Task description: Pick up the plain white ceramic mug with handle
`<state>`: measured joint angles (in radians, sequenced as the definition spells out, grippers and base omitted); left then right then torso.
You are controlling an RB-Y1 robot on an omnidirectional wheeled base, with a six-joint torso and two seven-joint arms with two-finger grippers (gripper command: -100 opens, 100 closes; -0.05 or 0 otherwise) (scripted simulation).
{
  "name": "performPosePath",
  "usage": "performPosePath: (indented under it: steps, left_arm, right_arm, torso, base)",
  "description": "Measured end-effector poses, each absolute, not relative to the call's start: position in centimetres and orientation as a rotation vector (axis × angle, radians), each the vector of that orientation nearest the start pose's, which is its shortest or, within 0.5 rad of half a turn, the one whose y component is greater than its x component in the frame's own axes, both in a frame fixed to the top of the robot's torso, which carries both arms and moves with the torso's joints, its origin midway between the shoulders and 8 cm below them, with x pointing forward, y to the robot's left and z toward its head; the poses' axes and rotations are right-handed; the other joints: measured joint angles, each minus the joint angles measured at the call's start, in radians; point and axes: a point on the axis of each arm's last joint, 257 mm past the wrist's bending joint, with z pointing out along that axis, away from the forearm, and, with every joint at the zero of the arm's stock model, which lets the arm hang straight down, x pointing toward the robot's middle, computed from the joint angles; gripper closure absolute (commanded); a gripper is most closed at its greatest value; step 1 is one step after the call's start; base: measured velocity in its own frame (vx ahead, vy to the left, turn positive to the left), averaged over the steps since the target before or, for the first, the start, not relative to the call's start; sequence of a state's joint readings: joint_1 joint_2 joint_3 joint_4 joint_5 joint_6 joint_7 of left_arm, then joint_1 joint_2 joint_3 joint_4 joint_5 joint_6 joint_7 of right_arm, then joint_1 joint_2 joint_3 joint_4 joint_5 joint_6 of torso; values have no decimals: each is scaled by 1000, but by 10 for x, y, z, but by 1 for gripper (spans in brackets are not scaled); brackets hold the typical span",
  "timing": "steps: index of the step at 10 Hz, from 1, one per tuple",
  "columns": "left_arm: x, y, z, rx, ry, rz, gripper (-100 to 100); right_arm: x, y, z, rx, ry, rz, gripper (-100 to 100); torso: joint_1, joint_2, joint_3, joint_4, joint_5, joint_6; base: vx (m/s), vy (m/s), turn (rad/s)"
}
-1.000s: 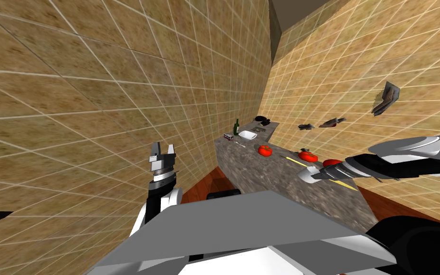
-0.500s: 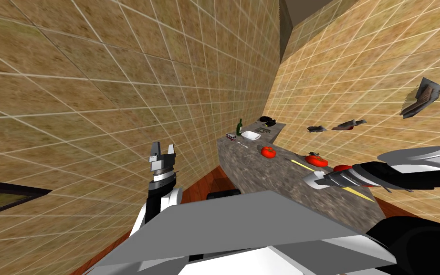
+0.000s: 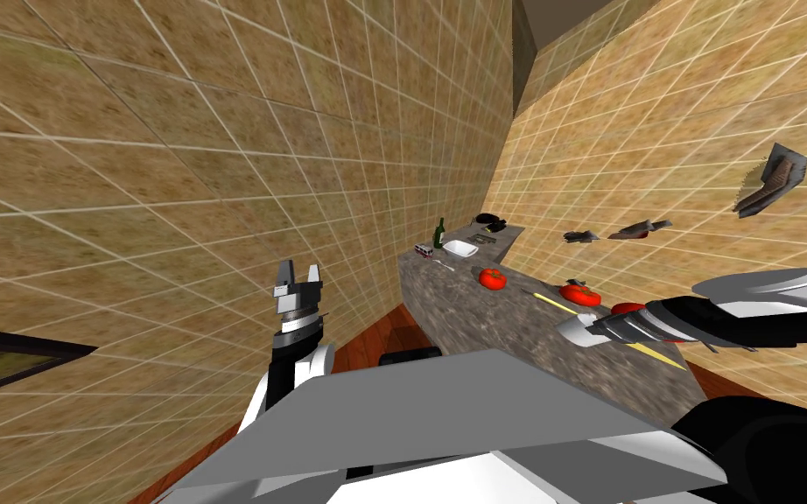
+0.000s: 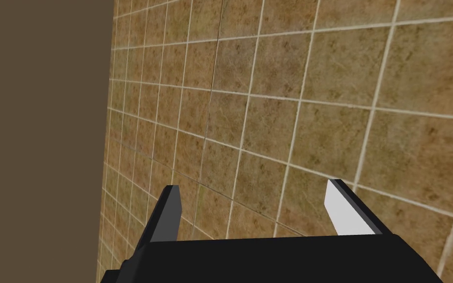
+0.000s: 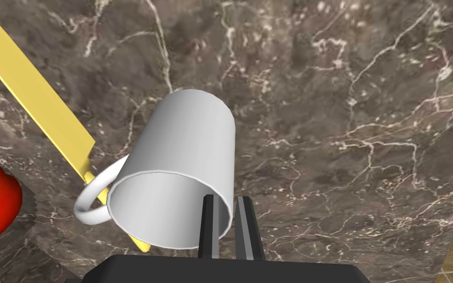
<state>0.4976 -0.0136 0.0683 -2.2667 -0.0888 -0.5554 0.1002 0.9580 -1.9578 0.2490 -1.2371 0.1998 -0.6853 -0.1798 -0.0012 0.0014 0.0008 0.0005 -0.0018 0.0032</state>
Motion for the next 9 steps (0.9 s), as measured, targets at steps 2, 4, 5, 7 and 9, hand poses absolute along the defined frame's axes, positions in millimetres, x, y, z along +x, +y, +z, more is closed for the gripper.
performPosePath:
  steps: [2,4,5,7,9]
  left_arm:
    - [335,290,30,-604,601,-1284,0]
    - [335,290,30,-604,601,-1284,0]
    - [335,290,30,-604,601,-1284,0]
    - [335,290,30,-604,601,-1284,0]
    - [335,290,30,-604,601,-1284,0]
  right_arm:
    - [158,-673,-261,-191,2930,-44,100]
    - [169,-673,-253,-227,2927,-46,100]
    - [170,-672,-251,-228,2928,-43,100]
    - [181,-670,-244,-259,2923,-42,100]
    - [189,-667,-238,-290,2921,-41,0]
  torso:
    - [0,0,0,0,0,0]
    - [1,-1,0,0,1,1]
    - [2,-1,0,0,1,0]
    - [2,-1,0,0,1,1]
    - [2,0,0,0,1,0]
  base:
    - [12,4,-123]
    - [17,16,-66]
    - [16,13,-151]
    - [17,18,-129]
    - [5,8,-20]
